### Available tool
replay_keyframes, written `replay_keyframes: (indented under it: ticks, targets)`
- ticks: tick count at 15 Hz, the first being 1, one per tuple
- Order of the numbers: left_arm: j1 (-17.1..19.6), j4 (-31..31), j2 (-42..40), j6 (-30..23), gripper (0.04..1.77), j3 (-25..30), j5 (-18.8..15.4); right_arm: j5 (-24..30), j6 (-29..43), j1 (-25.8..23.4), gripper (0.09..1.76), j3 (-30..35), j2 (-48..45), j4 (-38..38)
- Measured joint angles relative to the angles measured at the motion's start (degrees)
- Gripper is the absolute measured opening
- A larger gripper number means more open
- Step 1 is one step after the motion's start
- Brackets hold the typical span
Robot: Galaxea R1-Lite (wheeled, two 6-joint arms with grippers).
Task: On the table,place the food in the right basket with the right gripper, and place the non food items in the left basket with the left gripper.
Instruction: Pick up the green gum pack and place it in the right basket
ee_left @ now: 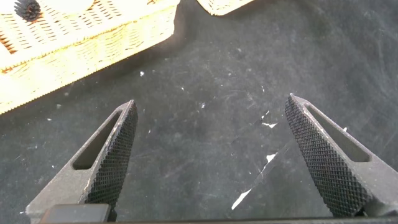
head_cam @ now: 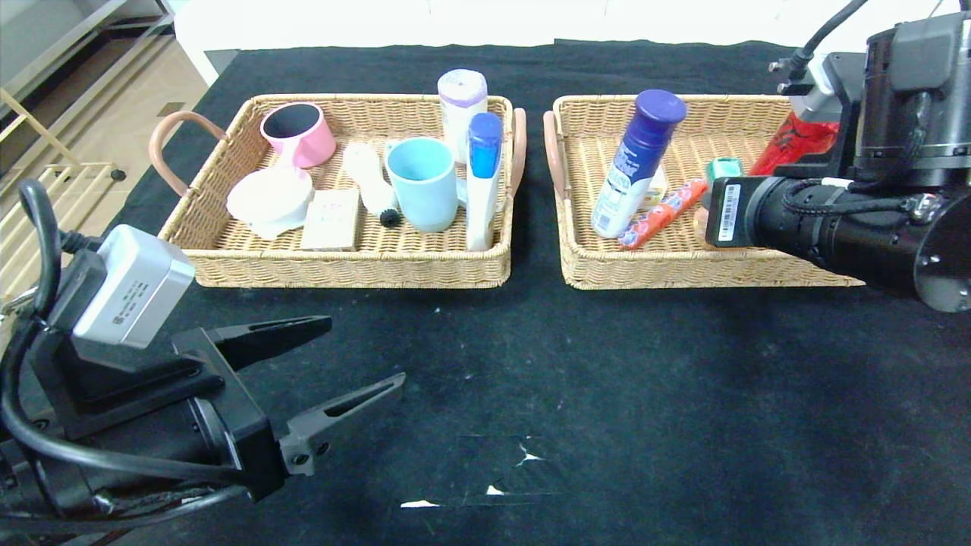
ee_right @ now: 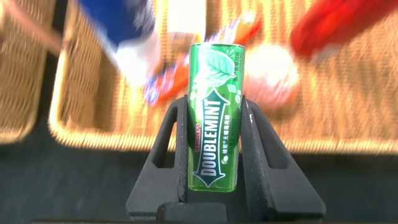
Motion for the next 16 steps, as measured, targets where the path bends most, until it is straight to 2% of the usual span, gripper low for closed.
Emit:
replay_keyframes:
  ticks: [9,16]
  targets:
    - [0.06,0.00,0.11,0.00,1.72,0.11,-0.06,2.67,-1.01,-6.07,0.58,-4.46,6.45,-9.72]
    - [0.06,0.02,0.09,0.00,1.72,0.20,-0.09,2.78,-0.91,-7.75,0.58,-5.68,9.18,-10.40]
